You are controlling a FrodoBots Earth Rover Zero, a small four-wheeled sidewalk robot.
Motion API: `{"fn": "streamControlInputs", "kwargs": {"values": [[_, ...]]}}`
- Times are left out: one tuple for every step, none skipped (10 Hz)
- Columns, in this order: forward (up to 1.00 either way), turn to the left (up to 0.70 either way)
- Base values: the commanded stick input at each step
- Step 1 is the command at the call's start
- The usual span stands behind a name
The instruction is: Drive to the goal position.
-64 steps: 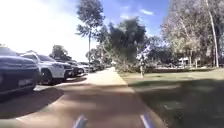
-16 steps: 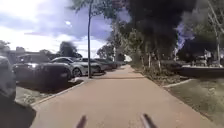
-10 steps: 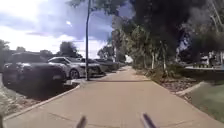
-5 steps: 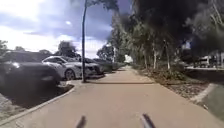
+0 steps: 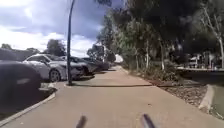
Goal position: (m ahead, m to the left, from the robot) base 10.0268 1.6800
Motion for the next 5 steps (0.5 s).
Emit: {"fn": "streamControlInputs", "kwargs": {"values": [[1.00, 0.00], [1.00, 0.00], [1.00, 0.00], [1.00, 0.00], [1.00, 0.00]]}}
